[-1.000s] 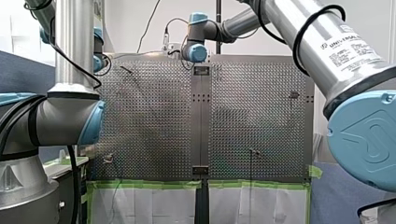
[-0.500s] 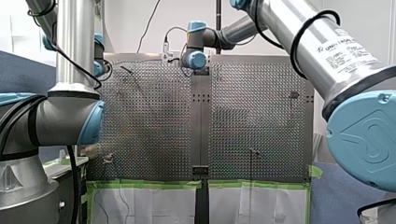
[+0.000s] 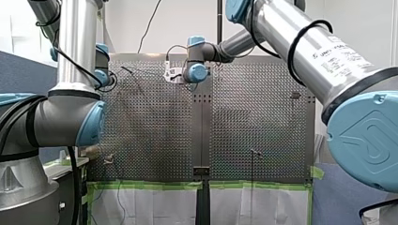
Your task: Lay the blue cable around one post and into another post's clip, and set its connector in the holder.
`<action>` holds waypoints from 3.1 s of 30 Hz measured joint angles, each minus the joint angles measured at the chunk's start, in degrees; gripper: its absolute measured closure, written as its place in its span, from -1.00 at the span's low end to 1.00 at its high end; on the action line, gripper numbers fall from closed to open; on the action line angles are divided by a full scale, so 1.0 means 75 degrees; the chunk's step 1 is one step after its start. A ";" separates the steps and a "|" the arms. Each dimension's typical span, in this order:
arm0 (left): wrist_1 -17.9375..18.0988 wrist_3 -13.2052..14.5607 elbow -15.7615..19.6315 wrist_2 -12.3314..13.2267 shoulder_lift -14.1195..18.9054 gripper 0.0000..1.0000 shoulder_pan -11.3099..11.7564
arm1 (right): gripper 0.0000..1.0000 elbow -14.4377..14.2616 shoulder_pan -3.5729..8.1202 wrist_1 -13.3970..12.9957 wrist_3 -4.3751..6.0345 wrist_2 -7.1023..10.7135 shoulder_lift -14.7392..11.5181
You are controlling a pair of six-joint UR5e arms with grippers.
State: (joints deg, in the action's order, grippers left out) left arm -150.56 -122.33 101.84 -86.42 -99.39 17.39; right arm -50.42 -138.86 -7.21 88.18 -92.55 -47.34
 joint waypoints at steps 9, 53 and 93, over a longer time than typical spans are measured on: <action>0.0168 -0.0019 0.0292 -0.0148 -0.0005 0.98 -0.0203 | 1.00 -0.0388 0.0055 -0.0143 -0.0066 -0.0156 0.0137; 0.0337 -0.0223 0.0337 -0.0250 -0.0468 -1.00 -0.0722 | 1.00 -0.3279 0.1095 -0.2695 0.0254 -0.1307 0.0129; 0.0276 -0.0552 -0.0095 -0.0263 -0.0629 -1.00 -0.0810 | 1.00 -0.5835 0.2383 -0.4678 0.0418 -0.3213 0.0106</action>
State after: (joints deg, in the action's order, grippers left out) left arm -148.49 -126.47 101.13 -88.39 -104.11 11.32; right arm -94.18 -120.99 -42.29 91.32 -116.65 -46.55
